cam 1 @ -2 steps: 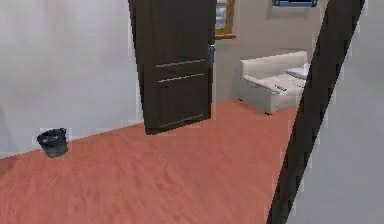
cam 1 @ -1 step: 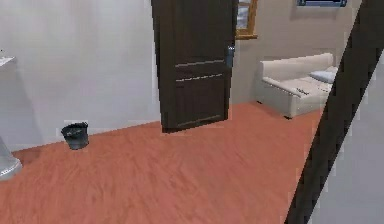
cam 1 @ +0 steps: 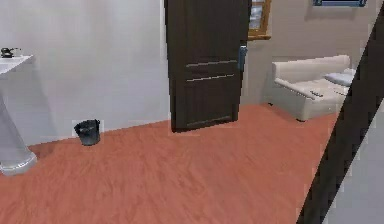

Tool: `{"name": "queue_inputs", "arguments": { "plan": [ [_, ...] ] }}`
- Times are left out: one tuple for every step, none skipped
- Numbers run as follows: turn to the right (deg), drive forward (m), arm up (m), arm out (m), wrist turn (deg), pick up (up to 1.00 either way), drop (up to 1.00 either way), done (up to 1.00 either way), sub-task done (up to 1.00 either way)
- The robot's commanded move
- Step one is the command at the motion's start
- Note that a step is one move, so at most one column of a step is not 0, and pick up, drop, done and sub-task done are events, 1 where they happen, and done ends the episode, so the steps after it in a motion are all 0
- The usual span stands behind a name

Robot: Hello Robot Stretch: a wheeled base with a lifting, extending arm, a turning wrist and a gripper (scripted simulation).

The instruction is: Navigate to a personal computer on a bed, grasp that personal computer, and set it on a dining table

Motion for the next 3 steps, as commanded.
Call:
{"name": "queue_inputs", "arguments": {
  "plan": [
    [0.0,1.0,0.0,0.0,0.0,0.0,0.0,0.0,0.0],
    [-6.0,0.0,0.0,0.0,0.0,0.0,0.0,0.0,0.0],
    [0.0,0.05,0.0,0.0,0.0,0.0,0.0,0.0,0.0]
  ]
}}
